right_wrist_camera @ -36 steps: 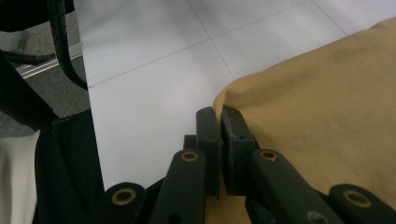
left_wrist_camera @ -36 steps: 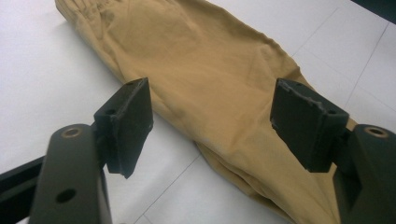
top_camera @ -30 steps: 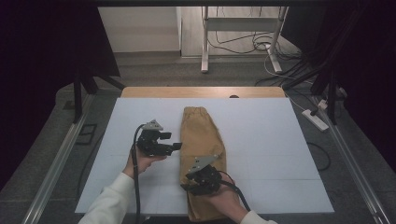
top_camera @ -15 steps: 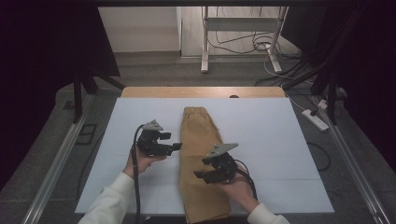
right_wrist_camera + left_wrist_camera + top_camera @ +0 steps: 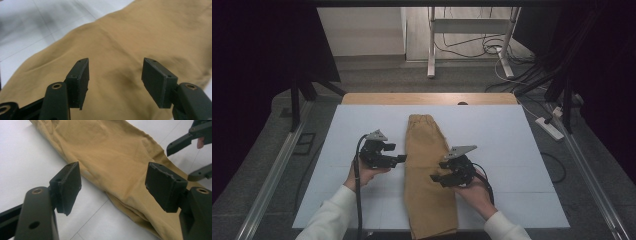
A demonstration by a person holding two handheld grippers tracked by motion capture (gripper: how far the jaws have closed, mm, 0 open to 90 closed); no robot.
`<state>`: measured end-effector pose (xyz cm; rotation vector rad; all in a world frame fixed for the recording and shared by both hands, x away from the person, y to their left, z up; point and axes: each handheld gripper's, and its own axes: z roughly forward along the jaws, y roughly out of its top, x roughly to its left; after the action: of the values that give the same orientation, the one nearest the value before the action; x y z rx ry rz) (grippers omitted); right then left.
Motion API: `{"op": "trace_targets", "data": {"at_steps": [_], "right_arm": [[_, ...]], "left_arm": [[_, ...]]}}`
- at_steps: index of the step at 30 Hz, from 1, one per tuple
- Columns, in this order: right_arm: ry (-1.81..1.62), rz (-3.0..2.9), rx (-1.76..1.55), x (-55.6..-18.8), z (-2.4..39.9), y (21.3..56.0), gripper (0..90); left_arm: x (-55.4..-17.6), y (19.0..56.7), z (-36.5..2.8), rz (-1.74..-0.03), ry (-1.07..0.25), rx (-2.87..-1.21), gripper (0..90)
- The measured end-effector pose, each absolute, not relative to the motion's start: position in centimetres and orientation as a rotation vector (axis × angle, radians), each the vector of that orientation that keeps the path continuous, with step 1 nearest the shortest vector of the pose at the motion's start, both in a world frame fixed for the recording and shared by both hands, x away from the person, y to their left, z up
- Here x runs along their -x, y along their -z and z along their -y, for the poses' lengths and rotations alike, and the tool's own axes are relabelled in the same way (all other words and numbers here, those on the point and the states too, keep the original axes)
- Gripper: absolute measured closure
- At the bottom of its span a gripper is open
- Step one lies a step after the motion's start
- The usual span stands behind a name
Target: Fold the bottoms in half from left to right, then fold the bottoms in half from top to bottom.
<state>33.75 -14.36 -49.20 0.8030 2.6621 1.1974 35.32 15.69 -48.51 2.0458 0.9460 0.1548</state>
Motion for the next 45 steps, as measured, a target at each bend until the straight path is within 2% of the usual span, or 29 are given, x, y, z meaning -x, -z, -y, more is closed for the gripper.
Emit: {"op": "trace_targets", "data": {"at_steps": [20, 45], "right_arm": [[-1.193, -2.588, -0.889, -35.2, 16.9, 48.9, 37.9], [-1.169, -2.566, -0.914, -37.0, 16.8, 49.0, 37.7]], "left_arm": [[-35.2, 48.6, -15.7, -0.945, -0.165, -2.061, 27.9], [-36.2, 48.5, -15.1, -0.944, -0.182, -2.062, 27.5]]}}
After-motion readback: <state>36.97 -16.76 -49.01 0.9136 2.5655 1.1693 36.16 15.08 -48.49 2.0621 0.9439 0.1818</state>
